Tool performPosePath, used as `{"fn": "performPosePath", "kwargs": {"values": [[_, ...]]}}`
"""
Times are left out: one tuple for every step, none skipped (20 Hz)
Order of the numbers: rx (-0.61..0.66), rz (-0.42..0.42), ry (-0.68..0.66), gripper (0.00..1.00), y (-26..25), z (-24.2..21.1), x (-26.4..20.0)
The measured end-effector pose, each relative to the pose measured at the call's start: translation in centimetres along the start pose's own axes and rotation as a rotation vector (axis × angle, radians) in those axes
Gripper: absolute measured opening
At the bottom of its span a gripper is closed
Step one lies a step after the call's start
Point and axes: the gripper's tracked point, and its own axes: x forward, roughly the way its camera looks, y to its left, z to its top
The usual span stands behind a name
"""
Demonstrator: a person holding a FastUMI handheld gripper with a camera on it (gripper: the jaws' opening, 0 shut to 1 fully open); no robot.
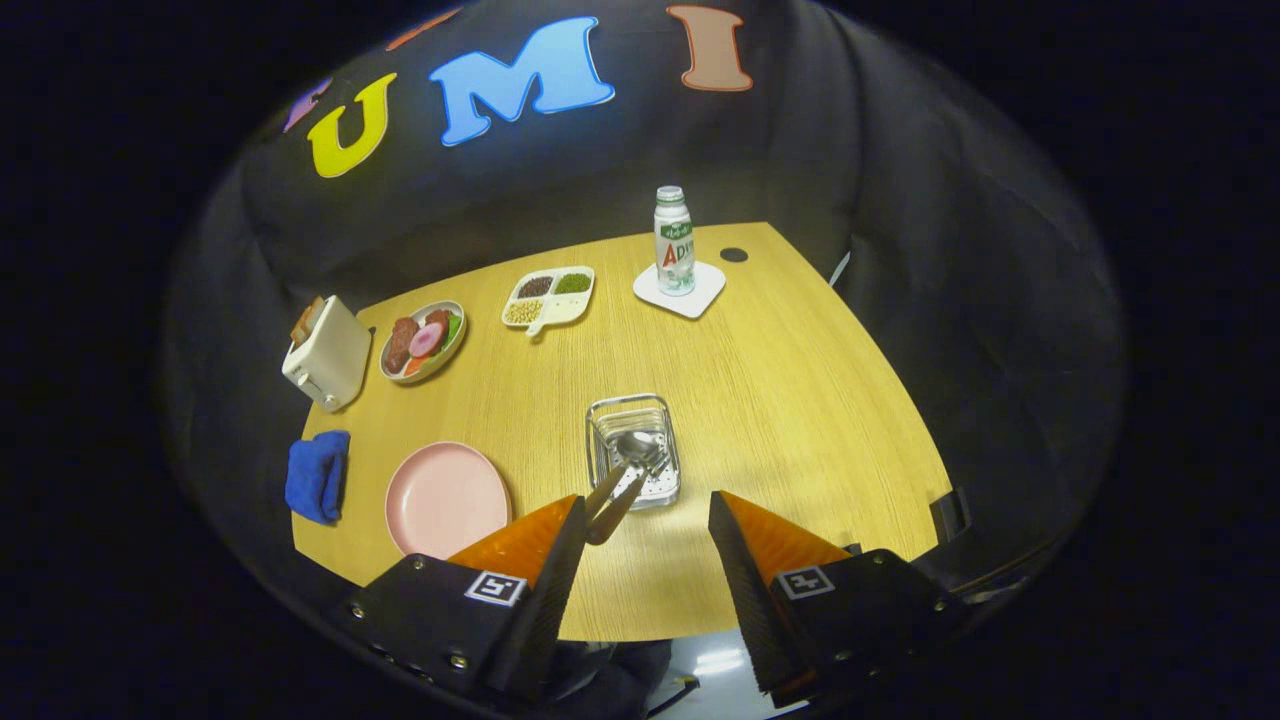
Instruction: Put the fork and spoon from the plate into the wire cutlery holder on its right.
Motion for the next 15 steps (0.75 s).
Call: {"fn": "performPosePath", "kwargs": {"values": [[-0.008,0.008,-0.072,0.76,0.5,1.6,-0.5],[-0.018,0.007,-0.143,0.76,0.6,3.0,-1.0],[-0.025,0.006,-0.22,0.76,0.9,4.6,-1.8],[-0.035,0.0,-0.298,0.76,1.2,6.3,-2.8],[-0.052,-0.007,-0.374,0.76,1.5,8.1,-4.0],[-0.072,-0.017,-0.445,0.76,1.7,9.7,-5.2],[-0.092,-0.03,-0.504,0.76,1.8,11.2,-6.6],[-0.108,-0.033,-0.559,0.76,2.0,12.6,-7.9],[-0.12,-0.029,-0.597,0.76,2.4,13.8,-9.3],[-0.128,-0.026,-0.629,0.76,2.7,14.8,-10.4],[-0.131,-0.021,-0.657,0.75,2.8,15.6,-11.5],[-0.134,-0.013,-0.681,0.75,3.0,16.5,-12.5],[-0.133,-0.004,-0.703,0.75,3.0,17.1,-13.6],[-0.13,0.003,-0.722,0.75,3.1,17.8,-14.4],[-0.123,0.008,-0.749,0.75,3.1,18.3,-15.3]]}}
